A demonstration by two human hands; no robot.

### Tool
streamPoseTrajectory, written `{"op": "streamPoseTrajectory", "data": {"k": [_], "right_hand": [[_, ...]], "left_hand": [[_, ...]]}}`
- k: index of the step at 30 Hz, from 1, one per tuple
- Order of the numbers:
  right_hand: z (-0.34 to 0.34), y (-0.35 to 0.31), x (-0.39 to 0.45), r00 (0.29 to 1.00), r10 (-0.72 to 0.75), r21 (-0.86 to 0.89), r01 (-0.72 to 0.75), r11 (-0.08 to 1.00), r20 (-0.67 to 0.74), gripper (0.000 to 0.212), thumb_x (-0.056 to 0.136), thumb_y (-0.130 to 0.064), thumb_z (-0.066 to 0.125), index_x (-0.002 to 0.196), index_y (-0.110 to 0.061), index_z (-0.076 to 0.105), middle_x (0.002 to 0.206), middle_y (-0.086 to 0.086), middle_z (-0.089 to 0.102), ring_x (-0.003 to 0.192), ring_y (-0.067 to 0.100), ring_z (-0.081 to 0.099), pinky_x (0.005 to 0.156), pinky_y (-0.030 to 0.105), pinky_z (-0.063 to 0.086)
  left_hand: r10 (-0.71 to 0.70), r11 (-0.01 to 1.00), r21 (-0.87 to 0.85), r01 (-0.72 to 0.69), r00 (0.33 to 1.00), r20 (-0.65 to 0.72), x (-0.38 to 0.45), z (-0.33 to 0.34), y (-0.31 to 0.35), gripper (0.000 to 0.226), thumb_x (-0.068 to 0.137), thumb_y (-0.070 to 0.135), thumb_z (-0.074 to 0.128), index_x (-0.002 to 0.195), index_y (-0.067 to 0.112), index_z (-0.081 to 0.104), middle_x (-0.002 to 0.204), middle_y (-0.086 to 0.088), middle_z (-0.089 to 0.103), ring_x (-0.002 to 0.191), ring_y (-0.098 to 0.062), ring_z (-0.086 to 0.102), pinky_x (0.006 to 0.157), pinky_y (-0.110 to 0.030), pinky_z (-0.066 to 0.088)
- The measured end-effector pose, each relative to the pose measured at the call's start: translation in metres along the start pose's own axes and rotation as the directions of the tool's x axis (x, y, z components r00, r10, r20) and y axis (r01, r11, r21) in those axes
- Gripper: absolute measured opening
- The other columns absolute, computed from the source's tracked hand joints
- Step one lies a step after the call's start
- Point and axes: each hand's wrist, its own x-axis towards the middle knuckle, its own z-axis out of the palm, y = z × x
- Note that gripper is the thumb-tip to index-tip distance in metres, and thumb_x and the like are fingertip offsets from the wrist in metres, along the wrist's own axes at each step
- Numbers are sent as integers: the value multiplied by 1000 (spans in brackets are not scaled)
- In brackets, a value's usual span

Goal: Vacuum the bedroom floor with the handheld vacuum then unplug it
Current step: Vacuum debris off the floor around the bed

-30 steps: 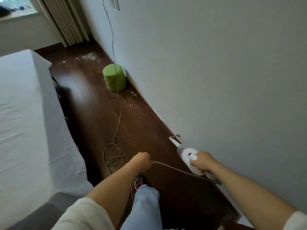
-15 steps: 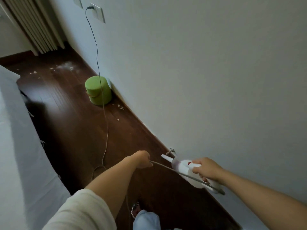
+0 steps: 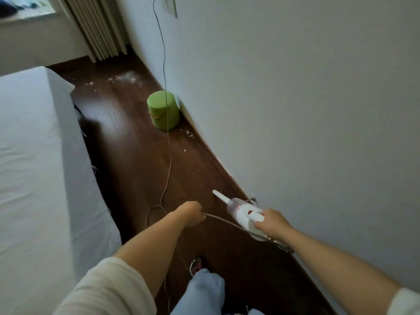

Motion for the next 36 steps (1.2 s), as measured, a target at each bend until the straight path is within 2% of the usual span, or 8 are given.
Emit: {"op": "streamPoseTrajectory", "data": {"k": [5,8,15,17,20,23,29,36], "right_hand": [[7,-15,17,993,-111,-14,111,994,27,43,94,-23,52,137,-18,50,131,9,57,121,26,53,92,28,41],[3,-39,32,995,-76,-88,81,993,61,41,93,-23,51,133,-13,54,128,12,59,113,29,59,87,28,46],[-1,-113,89,998,12,-61,-8,998,69,45,92,-30,51,132,-11,54,124,14,61,113,31,58,100,37,46],[-3,-136,106,996,31,5,-32,999,88,45,91,-27,55,131,-8,53,114,14,62,104,31,62,92,37,48],[-7,-177,128,994,37,26,-39,999,104,43,88,-20,58,127,-1,52,94,13,62,71,23,60,63,28,49],[-10,-209,149,995,30,53,-35,998,93,42,88,-17,57,125,2,52,87,14,60,58,20,54,50,25,45],[-15,-261,179,996,7,32,-10,999,90,38,92,-16,55,125,3,49,96,16,58,60,19,53,45,23,42],[-32,-299,217,994,-29,40,24,999,104,33,91,-10,52,119,8,52,84,18,57,52,20,49,46,26,41]], "left_hand": [[-65,997,-34,66,998,12,-10,23,-25,31,96,30,49,116,9,59,118,-9,60,108,-23,58,90,-32,49],[-105,992,-64,106,994,7,-5,15,-41,30,96,30,48,115,10,60,115,-8,62,105,-22,59,87,-30,48],[-116,977,-183,109,993,-28,44,-45,-80,27,95,29,49,112,11,61,111,-6,63,100,-19,60,74,-24,45],[-122,975,-191,111,992,-42,55,-67,-93,29,96,29,48,114,10,60,113,-7,62,103,-22,60,78,-27,47],[-157,963,-232,140,986,-60,70,-102,-120,29,96,28,49,114,9,61,114,-8,62,105,-23,60,84,-30,50],[-177,952,-268,146,980,-93,83,-127,-144,28,95,28,50,112,9,62,110,-7,63,99,-21,61,75,-26,48],[-222,923,-342,179,971,-91,98,-153,-175,28,95,28,49,113,10,62,102,-4,62,89,-18,59,65,-21,45],[-273,892,-398,216,957,-92,119,-181,-188,30,95,29,49,113,8,61,107,-6,64,95,-20,61,70,-24,45]]}}
